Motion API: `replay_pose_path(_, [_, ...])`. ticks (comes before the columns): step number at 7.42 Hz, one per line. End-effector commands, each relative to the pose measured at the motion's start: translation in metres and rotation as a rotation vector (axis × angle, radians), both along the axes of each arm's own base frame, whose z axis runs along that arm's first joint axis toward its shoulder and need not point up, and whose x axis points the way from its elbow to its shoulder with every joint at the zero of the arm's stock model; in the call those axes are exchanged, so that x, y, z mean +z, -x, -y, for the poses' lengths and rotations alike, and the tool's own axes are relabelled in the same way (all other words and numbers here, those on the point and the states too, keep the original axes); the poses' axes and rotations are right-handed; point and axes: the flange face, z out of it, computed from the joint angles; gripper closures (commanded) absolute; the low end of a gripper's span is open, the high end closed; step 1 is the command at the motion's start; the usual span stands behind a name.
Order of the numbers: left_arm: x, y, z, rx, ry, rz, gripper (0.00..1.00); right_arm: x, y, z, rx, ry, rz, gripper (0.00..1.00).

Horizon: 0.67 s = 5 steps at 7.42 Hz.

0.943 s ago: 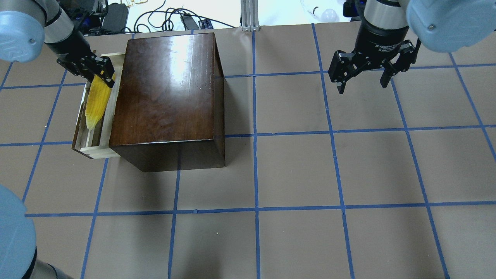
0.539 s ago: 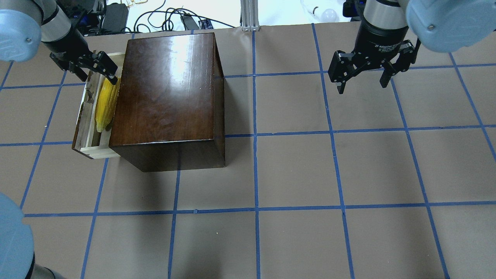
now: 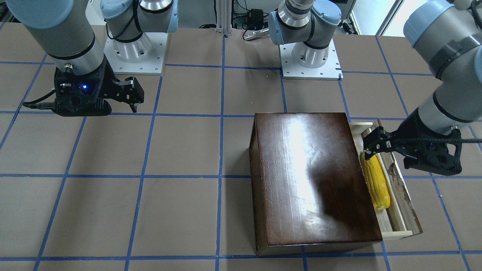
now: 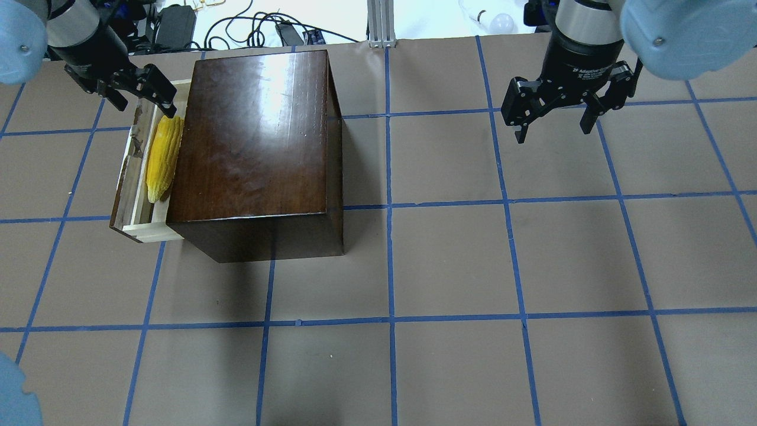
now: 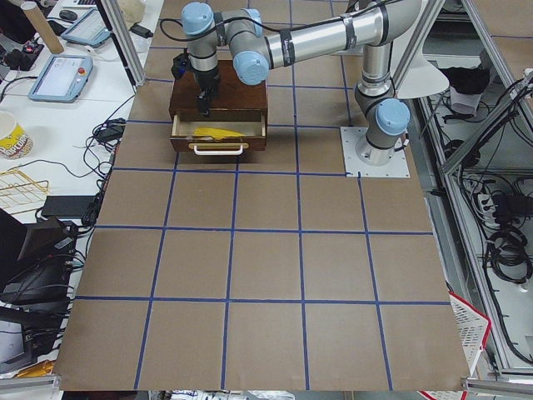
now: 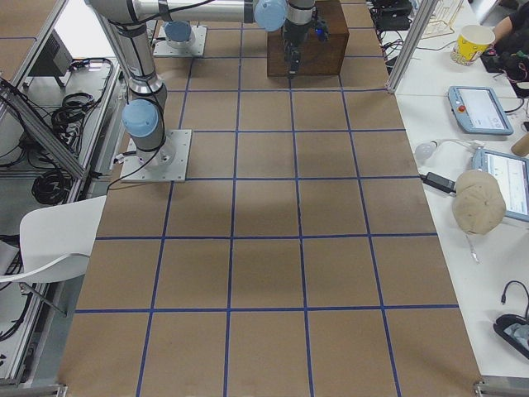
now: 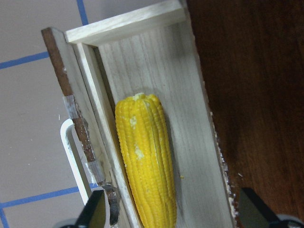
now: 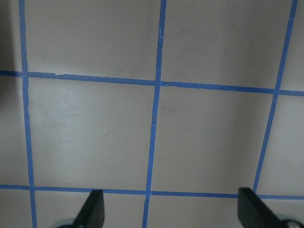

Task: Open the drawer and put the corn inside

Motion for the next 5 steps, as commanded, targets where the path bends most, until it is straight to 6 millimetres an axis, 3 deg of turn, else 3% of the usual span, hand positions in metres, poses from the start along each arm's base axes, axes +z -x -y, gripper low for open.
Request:
replay_pose_path(1, [0.044, 0.056, -0.040, 0.056, 0.011, -0.002, 0.00, 0.000, 0.000, 0.000, 0.000, 0.000, 0.000, 0.00])
replay_pose_path(3, [0.077, 0.125, -0.078, 0.094, 0.043, -0.004, 0.00, 0.000, -0.001, 0.000, 0.001, 0.000, 0.000, 0.00])
replay_pose_path(4, [0.089, 0.149, -0.092, 0.104, 0.064, -0.008, 0.00, 0.000, -0.001, 0.000, 0.001, 0.000, 0.000, 0.00])
replay_pose_path(5, [0.096, 0.159, -0.108, 0.090, 0.058, -0.011, 0.00, 0.000, 0.000, 0.000, 0.000, 0.000, 0.000, 0.00])
